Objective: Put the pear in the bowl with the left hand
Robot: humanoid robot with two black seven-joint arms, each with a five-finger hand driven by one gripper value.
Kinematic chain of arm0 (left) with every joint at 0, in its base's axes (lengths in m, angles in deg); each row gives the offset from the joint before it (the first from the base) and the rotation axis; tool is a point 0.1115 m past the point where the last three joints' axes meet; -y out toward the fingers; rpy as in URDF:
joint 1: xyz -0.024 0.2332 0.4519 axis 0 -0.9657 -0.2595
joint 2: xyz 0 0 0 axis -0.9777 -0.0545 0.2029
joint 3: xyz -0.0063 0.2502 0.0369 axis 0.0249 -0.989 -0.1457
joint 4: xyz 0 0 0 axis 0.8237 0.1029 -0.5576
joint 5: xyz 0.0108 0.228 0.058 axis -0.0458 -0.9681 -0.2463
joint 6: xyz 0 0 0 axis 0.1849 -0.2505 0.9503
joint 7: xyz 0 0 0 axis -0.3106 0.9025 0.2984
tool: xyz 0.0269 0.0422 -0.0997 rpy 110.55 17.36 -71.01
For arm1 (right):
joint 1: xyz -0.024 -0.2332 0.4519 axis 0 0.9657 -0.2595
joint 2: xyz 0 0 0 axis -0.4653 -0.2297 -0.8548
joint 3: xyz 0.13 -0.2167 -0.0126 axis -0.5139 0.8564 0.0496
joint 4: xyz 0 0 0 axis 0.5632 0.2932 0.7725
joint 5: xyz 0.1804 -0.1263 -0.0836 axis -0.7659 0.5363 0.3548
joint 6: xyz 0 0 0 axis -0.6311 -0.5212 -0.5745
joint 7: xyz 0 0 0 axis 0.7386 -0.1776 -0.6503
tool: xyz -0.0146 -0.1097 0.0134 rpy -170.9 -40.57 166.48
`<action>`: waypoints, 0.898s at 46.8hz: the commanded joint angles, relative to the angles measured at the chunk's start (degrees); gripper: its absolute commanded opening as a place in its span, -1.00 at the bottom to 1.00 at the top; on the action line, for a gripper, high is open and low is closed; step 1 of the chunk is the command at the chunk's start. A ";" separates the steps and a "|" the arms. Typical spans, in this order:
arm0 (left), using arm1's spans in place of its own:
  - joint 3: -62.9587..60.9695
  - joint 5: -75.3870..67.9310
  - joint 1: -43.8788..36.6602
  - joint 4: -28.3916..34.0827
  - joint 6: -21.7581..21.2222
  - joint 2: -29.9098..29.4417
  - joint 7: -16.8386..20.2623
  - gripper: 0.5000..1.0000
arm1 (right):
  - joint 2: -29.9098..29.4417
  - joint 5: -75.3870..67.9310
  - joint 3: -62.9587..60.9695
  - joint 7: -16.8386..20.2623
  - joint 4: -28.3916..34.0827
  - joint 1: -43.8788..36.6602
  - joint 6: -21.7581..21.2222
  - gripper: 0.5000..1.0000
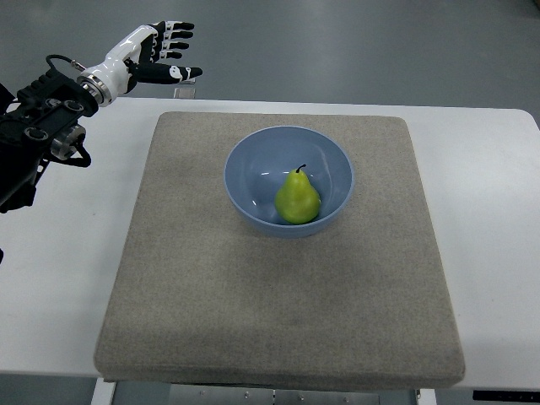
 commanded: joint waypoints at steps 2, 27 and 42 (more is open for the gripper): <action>0.19 5.96 -1.04 1.19 0.02 1.92 -0.25 0.45 | 0.00 0.00 0.00 0.00 0.00 -0.01 0.00 0.70; 0.72 32.24 -2.98 1.55 0.90 4.55 -4.47 0.47 | 0.00 0.00 0.00 0.00 0.00 -0.01 0.00 0.70; 13.37 43.15 -5.08 1.63 8.80 5.79 -7.55 0.51 | 0.00 0.00 0.00 0.00 -0.09 -0.01 0.00 0.70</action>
